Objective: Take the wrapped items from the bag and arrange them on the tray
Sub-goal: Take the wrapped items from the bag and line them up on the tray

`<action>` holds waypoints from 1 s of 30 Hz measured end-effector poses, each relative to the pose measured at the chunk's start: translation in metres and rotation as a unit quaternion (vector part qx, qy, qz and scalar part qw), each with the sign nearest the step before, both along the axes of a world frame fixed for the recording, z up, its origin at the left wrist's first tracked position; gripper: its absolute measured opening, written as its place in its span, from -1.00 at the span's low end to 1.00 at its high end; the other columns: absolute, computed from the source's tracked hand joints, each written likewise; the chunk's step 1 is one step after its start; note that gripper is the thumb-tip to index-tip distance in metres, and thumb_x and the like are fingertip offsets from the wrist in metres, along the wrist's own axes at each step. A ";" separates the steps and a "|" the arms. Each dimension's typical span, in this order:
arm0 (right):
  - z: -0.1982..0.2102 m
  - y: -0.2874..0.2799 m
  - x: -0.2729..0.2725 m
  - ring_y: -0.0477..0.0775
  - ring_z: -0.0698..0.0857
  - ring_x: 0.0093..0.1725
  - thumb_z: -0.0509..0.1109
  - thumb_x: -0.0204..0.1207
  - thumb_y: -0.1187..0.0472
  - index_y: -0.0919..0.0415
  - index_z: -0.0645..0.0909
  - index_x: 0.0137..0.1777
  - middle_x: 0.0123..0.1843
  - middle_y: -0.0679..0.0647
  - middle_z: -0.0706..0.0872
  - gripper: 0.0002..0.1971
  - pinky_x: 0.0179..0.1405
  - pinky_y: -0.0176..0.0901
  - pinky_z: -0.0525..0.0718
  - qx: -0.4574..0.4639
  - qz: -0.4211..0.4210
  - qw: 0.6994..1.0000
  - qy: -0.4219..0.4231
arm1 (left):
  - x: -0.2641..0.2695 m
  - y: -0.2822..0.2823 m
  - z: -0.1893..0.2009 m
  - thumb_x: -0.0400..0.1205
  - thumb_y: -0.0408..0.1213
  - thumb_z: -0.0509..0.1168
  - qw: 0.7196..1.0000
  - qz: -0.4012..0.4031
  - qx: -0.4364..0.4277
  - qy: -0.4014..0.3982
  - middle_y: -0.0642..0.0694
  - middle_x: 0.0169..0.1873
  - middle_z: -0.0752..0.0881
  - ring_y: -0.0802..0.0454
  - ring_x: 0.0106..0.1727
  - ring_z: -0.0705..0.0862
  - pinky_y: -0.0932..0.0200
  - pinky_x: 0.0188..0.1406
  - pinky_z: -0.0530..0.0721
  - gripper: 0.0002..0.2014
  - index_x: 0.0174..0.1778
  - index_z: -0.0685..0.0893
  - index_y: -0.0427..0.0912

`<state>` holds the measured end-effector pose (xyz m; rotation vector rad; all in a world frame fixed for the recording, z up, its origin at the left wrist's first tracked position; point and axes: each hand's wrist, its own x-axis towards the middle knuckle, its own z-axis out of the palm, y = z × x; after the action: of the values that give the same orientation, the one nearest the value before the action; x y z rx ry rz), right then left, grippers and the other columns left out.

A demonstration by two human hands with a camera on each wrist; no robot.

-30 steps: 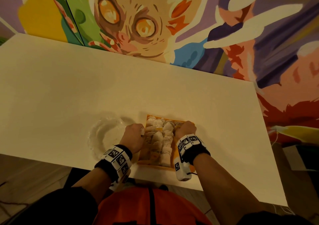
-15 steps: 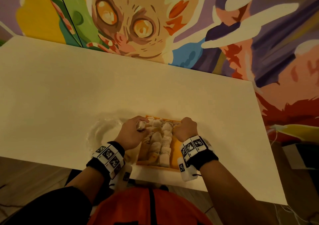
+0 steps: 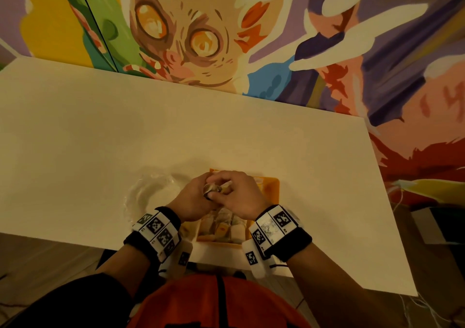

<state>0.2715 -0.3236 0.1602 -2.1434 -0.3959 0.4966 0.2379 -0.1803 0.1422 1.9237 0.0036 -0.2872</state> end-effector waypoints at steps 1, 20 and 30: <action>0.001 0.000 0.000 -0.22 0.64 -0.20 0.60 0.41 0.14 -0.05 0.78 0.05 0.00 -0.12 0.72 -0.79 -0.16 -0.43 0.60 -0.001 0.003 1.000 -0.008 | -0.001 0.000 0.000 0.44 -0.60 0.46 1.000 -0.004 0.007 -0.002 0.15 -0.22 0.63 0.50 -0.34 0.63 0.50 -0.37 0.54 -0.59 0.06 0.54 -0.12; -0.007 -0.001 0.002 -0.13 0.73 -0.13 0.44 0.59 0.18 -0.07 0.61 -0.13 -0.17 -0.12 0.74 -0.88 -0.11 -0.28 0.71 0.181 -0.181 0.966 -0.033 | -0.001 -0.002 0.000 0.73 -0.48 0.16 0.988 0.077 -0.118 0.063 -0.12 -0.41 0.60 -0.06 -0.46 0.49 0.17 -0.56 0.47 -0.88 -0.05 0.60 -0.34; -0.017 -0.016 0.003 -0.31 0.66 -0.30 0.46 0.56 0.27 0.20 0.66 -0.04 -0.27 -0.09 0.73 -0.96 -0.26 -0.48 0.59 0.190 -0.212 0.958 -0.037 | 0.006 0.000 0.014 0.68 -0.24 0.32 0.965 0.170 -0.193 0.054 -0.06 -0.37 0.56 0.05 -0.48 0.42 0.20 -0.51 0.37 -0.85 -0.01 0.73 -0.23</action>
<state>0.2744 -0.3393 0.1435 -1.8035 -0.0550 0.0835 0.2443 -0.1804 0.1565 1.4874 0.3248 -0.1467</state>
